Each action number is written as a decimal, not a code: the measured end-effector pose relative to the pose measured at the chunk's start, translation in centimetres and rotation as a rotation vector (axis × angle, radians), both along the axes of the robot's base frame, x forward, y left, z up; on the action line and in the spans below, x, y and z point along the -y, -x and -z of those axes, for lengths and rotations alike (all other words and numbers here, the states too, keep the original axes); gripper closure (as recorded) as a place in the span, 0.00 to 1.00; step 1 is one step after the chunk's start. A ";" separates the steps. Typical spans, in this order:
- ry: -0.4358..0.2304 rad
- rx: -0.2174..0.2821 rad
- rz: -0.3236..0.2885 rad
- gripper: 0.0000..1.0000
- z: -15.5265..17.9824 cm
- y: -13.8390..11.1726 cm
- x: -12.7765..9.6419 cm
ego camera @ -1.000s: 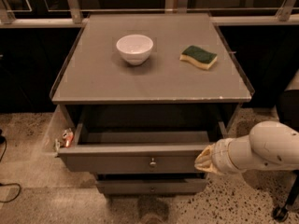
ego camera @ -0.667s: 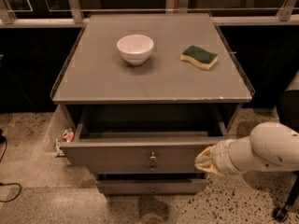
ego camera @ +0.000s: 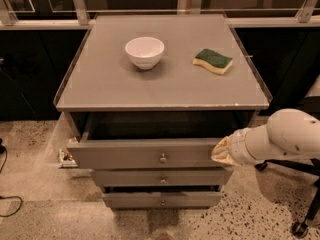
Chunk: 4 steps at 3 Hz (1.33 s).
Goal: Close top drawer
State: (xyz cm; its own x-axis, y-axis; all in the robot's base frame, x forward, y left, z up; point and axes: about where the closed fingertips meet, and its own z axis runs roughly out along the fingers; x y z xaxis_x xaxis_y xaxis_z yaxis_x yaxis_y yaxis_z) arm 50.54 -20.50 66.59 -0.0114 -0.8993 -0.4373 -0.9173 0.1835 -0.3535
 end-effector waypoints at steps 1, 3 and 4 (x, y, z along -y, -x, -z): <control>0.000 0.000 0.000 0.35 0.0 0.0 0.0; 0.000 0.000 0.000 0.00 0.0 0.0 0.0; 0.000 0.000 0.000 0.00 0.0 0.0 0.0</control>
Offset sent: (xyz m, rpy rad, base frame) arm 0.0000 0.0000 0.0000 0.0000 0.0000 0.0001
